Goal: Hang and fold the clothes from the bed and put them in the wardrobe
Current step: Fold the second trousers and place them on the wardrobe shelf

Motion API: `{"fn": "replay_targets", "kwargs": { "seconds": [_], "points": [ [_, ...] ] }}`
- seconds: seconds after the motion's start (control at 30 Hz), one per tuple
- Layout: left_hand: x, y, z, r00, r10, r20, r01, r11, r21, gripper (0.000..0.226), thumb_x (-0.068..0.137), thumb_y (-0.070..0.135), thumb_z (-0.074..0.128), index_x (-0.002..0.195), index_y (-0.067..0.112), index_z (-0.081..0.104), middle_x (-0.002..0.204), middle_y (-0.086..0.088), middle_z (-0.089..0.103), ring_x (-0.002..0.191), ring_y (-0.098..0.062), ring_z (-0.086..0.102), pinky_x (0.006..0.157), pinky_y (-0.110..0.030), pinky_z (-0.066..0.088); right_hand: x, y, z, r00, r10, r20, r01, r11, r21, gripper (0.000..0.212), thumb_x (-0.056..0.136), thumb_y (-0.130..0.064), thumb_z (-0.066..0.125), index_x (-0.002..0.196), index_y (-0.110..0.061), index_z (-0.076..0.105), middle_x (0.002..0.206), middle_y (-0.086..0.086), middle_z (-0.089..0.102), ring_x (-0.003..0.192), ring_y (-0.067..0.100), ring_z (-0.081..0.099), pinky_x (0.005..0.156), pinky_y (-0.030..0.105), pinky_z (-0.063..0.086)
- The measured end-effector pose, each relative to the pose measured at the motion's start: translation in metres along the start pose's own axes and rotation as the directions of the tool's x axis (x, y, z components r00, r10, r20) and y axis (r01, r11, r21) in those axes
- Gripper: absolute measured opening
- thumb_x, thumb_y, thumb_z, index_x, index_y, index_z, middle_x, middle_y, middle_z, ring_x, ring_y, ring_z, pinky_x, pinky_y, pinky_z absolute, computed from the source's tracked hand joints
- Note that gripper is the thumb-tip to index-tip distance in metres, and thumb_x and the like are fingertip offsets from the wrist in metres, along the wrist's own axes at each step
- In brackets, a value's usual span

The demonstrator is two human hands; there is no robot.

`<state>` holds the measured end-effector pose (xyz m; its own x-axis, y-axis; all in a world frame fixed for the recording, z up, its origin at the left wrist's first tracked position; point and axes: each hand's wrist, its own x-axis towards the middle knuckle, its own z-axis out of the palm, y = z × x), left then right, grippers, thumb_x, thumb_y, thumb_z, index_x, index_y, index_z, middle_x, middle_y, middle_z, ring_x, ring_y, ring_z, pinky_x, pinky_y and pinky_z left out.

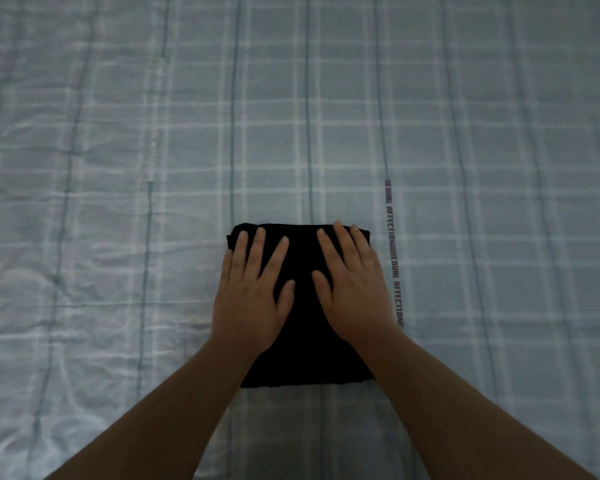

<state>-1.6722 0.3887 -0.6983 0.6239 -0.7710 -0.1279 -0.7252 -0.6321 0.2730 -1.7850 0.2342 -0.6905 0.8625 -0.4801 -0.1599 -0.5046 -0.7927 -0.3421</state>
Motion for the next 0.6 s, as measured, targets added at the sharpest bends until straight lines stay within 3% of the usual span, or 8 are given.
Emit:
{"fn": "replay_targets", "kwargs": {
  "seconds": [0.27, 0.33, 0.4, 0.47, 0.53, 0.6],
  "points": [
    [0.002, 0.000, 0.000, 1.000, 0.004, -0.013, -0.005, 0.998, -0.057, 0.060, 0.101, 0.045, 0.038, 0.157, 0.027, 0.025, 0.166, -0.009, 0.016, 0.154, -0.028, 0.002, 0.121, -0.052, 0.018, 0.002, 0.000, 0.001, 1.000, 0.003, -0.017, -0.002, 0.997, 0.074, 0.060, 0.103, -0.045, 0.036, 0.159, -0.027, 0.024, 0.167, 0.000, 0.018, 0.155, 0.020, 0.007, 0.122, 0.049, 0.019],
    [0.001, -0.001, -0.006, 1.000, 0.013, -0.024, -0.016, 0.990, -0.138, 0.059, 0.102, 0.044, 0.036, 0.158, 0.028, 0.022, 0.167, -0.006, 0.012, 0.154, -0.024, -0.001, 0.124, -0.048, 0.014, 0.000, -0.002, -0.008, 0.999, 0.024, -0.038, -0.015, 0.975, 0.222, 0.063, 0.102, -0.043, 0.044, 0.159, -0.029, 0.022, 0.168, -0.003, 0.011, 0.155, 0.017, 0.005, 0.125, 0.045, 0.015],
    [-0.005, -0.001, -0.017, 0.995, -0.060, -0.074, 0.035, 0.953, -0.301, 0.058, 0.103, 0.038, 0.041, 0.157, 0.026, 0.023, 0.167, -0.005, 0.010, 0.154, -0.020, 0.000, 0.124, -0.037, 0.007, -0.007, -0.005, -0.021, 0.982, 0.172, -0.074, -0.119, 0.880, 0.460, 0.068, 0.099, -0.034, 0.055, 0.158, -0.031, 0.022, 0.168, -0.006, 0.008, 0.154, 0.011, 0.007, 0.125, 0.036, 0.013],
    [-0.019, -0.003, -0.031, 0.960, -0.263, -0.098, 0.183, 0.851, -0.492, 0.059, 0.102, 0.028, 0.050, 0.156, 0.023, 0.026, 0.165, -0.007, 0.015, 0.153, -0.017, 0.008, 0.122, -0.029, 0.009, -0.016, -0.006, -0.033, 0.921, 0.385, -0.063, -0.256, 0.716, 0.650, 0.071, 0.098, -0.027, 0.059, 0.158, -0.030, 0.022, 0.165, -0.006, 0.018, 0.152, 0.009, 0.017, 0.124, 0.035, 0.020],
    [-0.039, -0.006, -0.041, 0.887, -0.461, -0.009, 0.346, 0.678, -0.649, 0.062, 0.099, 0.024, 0.055, 0.155, 0.021, 0.027, 0.160, -0.004, 0.028, 0.147, -0.014, 0.026, 0.120, -0.032, 0.024, -0.024, -0.004, -0.040, 0.842, 0.535, 0.073, -0.407, 0.540, 0.737, 0.071, 0.098, -0.029, 0.061, 0.158, -0.026, 0.023, 0.159, -0.003, 0.033, 0.145, 0.013, 0.034, 0.119, 0.036, 0.032],
    [-0.056, -0.006, -0.048, 0.807, -0.579, 0.116, 0.482, 0.532, -0.696, 0.060, 0.098, 0.024, 0.058, 0.152, 0.022, 0.032, 0.148, 0.000, 0.045, 0.130, -0.014, 0.048, 0.105, -0.032, 0.043, -0.031, -0.003, -0.043, 0.816, 0.554, 0.164, -0.504, 0.545, 0.670, 0.070, 0.097, -0.036, 0.061, 0.157, -0.022, 0.026, 0.153, 0.001, 0.044, 0.139, 0.018, 0.044, 0.115, 0.040, 0.039]
  ]
}}
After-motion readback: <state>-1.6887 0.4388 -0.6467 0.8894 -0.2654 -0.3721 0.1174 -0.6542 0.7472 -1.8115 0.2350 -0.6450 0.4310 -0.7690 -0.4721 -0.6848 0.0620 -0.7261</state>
